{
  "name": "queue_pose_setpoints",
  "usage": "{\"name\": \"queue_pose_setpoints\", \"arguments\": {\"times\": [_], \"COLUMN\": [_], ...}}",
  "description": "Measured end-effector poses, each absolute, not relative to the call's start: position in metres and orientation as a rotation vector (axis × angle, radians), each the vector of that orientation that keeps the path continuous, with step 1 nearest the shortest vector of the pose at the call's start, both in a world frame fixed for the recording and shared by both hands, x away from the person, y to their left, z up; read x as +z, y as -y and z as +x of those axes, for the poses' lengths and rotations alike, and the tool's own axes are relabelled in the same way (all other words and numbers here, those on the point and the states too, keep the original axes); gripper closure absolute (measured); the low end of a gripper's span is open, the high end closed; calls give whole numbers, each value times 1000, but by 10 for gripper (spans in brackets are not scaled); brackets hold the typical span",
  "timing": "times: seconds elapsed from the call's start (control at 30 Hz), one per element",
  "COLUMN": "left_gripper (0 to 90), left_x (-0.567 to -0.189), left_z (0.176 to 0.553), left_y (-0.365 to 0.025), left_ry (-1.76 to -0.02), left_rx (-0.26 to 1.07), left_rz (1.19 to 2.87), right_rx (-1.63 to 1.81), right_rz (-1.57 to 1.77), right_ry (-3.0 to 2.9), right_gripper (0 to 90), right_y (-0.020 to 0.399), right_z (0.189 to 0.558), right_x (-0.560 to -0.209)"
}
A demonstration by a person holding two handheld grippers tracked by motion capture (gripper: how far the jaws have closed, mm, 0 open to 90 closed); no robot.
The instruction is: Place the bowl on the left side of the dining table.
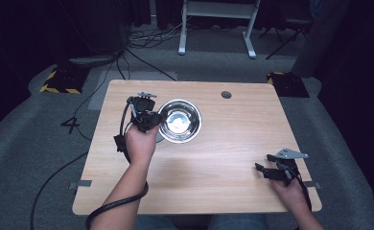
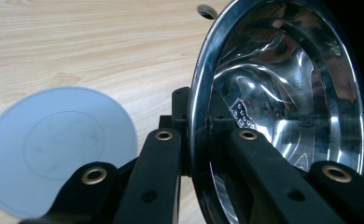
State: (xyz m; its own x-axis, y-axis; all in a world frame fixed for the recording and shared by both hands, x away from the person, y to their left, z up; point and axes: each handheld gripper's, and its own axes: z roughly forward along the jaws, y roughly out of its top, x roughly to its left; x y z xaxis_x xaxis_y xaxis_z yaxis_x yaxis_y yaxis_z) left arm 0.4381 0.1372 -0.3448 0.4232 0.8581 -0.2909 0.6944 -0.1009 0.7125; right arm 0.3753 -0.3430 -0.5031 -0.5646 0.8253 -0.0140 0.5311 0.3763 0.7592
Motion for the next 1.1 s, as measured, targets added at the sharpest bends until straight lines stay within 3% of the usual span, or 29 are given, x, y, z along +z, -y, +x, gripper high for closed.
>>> {"name": "queue_pose_setpoints", "arguments": {"times": [0.47,1.1], "left_gripper": [855,855], "left_x": [-351,-356], "left_z": [470,506], "left_y": [-168,-204], "left_ry": [-1439,-1558], "left_rx": [249,257], "left_rz": [1736,1713], "right_rx": [1023,1024], "right_rz": [1171,1172], "right_ry": [-2252,-2252], "right_gripper": [315,316], "right_y": [344,344], "right_z": [376,376], "right_x": [-503,-503]}}
